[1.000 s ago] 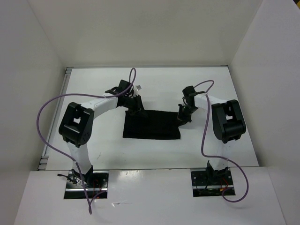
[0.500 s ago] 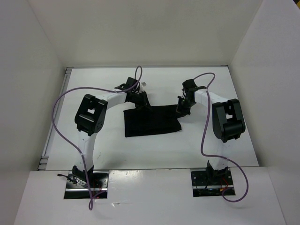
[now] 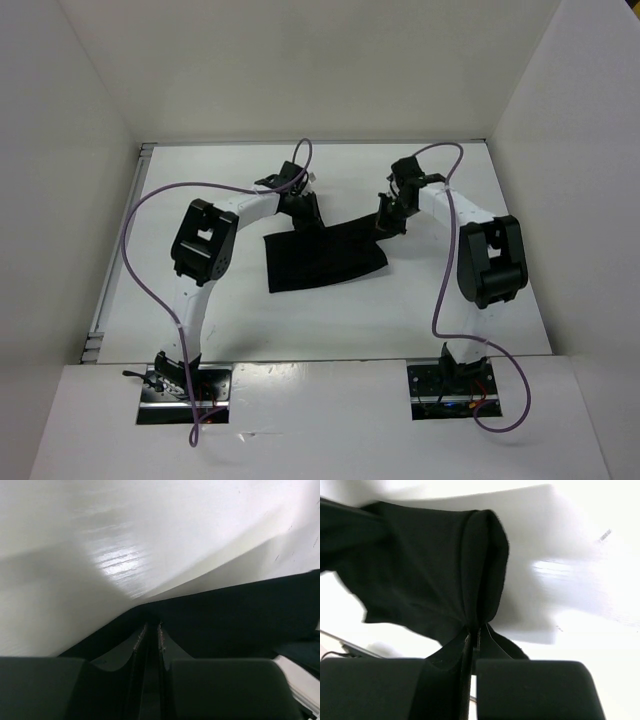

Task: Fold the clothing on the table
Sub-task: Fold the skirt

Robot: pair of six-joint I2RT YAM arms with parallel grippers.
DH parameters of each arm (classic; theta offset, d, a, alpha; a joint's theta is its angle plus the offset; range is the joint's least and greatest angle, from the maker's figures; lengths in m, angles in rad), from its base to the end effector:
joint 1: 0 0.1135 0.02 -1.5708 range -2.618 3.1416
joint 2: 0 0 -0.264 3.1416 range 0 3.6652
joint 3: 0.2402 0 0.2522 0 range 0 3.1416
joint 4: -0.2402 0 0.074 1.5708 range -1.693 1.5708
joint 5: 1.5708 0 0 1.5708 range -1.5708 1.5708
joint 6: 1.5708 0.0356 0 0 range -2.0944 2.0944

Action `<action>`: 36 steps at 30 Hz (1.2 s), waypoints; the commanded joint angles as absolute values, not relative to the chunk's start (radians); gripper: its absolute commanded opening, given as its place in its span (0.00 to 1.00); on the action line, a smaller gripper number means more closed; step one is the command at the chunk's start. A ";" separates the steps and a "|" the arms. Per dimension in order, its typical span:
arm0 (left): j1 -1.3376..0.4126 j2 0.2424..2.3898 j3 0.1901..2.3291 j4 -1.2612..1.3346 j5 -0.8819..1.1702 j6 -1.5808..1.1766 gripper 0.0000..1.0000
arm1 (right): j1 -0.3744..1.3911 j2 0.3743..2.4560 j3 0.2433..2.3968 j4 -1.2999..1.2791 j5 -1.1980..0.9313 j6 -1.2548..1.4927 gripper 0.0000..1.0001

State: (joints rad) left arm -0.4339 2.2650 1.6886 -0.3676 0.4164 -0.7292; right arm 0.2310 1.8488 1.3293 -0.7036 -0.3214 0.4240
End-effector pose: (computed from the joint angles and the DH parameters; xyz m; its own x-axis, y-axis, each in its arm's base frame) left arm 0.4381 -0.2189 0.1469 -0.9476 -0.2325 -0.2191 -0.0424 0.7713 -0.6351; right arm 0.3592 0.0960 0.1965 -0.9666 0.1737 -0.1884 0.0830 0.9079 0.4109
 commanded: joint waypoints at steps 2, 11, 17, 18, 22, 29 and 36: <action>-0.448 2.254 1.665 -0.400 0.373 -0.696 0.20 | 0.247 1.756 1.417 -0.733 -0.342 0.399 0.00; -0.468 2.287 1.687 -0.439 0.322 -0.673 0.20 | 0.304 1.737 1.466 -0.742 -0.389 0.388 0.00; -0.488 2.318 1.726 -0.420 0.351 -0.684 0.20 | 0.397 1.727 1.526 -0.792 -0.387 0.365 0.00; -0.488 2.318 1.739 -0.420 0.363 -0.693 0.21 | 0.406 1.727 1.526 -0.805 -0.365 0.365 0.00; -0.488 2.277 1.782 -0.443 0.344 -0.684 0.24 | 0.420 1.718 1.526 -0.828 -0.331 0.356 0.00; -0.468 2.160 1.724 -0.453 0.366 -0.684 0.27 | 0.420 1.698 1.537 -0.828 -0.313 0.356 0.00; -0.477 2.056 1.534 -0.373 0.413 -0.718 0.27 | 0.420 1.698 1.499 -0.819 -0.313 0.356 0.00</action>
State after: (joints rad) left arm -0.4671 2.1284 1.5883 -0.4068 0.3779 -0.7105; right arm 0.4248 1.7470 1.4864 -0.8169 -0.3218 0.3691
